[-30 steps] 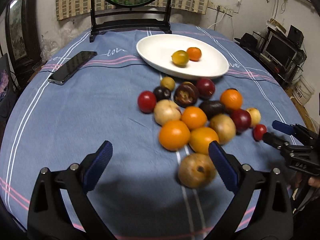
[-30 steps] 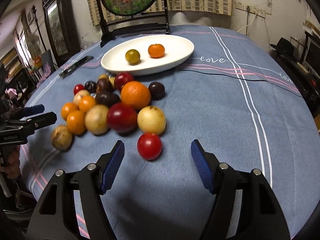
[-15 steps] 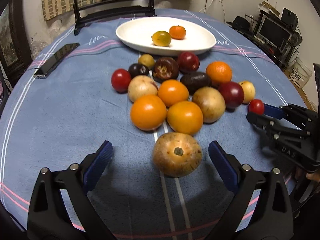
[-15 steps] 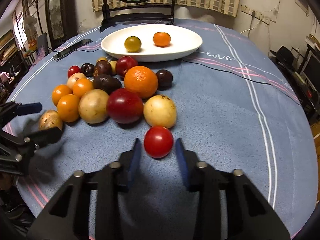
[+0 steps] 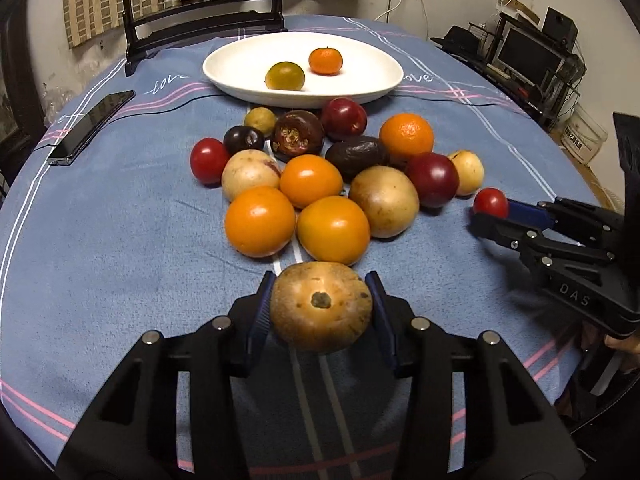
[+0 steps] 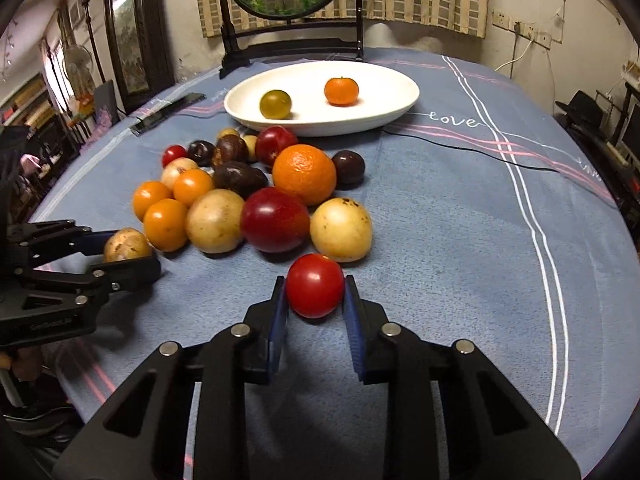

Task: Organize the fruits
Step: 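Carry the tomato and potato to the plate and release both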

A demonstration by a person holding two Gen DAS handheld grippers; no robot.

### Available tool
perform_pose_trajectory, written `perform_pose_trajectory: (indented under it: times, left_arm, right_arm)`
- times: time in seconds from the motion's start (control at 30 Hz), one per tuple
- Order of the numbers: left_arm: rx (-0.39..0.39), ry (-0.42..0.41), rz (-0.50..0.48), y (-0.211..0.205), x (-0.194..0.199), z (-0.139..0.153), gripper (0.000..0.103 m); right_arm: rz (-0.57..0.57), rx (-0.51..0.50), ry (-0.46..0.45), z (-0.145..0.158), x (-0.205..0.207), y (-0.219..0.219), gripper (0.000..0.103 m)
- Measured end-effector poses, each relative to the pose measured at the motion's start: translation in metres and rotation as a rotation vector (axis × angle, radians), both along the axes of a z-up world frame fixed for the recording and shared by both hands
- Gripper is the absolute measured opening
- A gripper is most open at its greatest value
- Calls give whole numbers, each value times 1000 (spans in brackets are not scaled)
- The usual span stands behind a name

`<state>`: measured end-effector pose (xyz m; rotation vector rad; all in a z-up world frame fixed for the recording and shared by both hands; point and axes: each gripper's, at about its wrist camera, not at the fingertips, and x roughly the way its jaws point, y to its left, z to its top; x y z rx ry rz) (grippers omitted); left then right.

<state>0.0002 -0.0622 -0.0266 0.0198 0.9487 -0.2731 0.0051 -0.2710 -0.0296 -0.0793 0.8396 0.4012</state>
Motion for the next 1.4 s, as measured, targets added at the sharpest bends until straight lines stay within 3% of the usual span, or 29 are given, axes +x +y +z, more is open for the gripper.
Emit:
perform_pose_trajectory:
  times: [0.17,0.3,0.63,0.9,1.1,1.2,1.27,1.3,1.37,1.4]
  left_arm:
    - [-26,-29,-11,5,2,16,46]
    - [-39,-71,-15,11,12,34,46]
    - [-11,-166,16,9,92,77,46]
    - [22,-130,91,13,174,65,46]
    - [25,-79,142,20,212,38,46]
    - [16,-68,149,20,216,28,47]
    - [17,-90,147,21,214,30,61]
    - [18,-103,144,22,213,32,76]
    - [9,-161,154,26,206,40,78]
    - [6,-178,153,27,203,42,79]
  right_arm:
    - [19,72,7,8,-1,-3,28]
    - [30,105,-42,32,2,-6,28]
    - [36,100,-181,87,58,20,28]
    - [-19,39,-83,62,145,46,28]
    - [-62,-2,-30,34,175,52,28]
    - [-69,25,-19,27,182,47,28]
    - [-70,44,-5,25,185,43,28]
    - [-69,60,2,25,186,41,29]
    - [-68,77,9,24,186,37,34]
    - [-72,75,6,25,185,36,45]
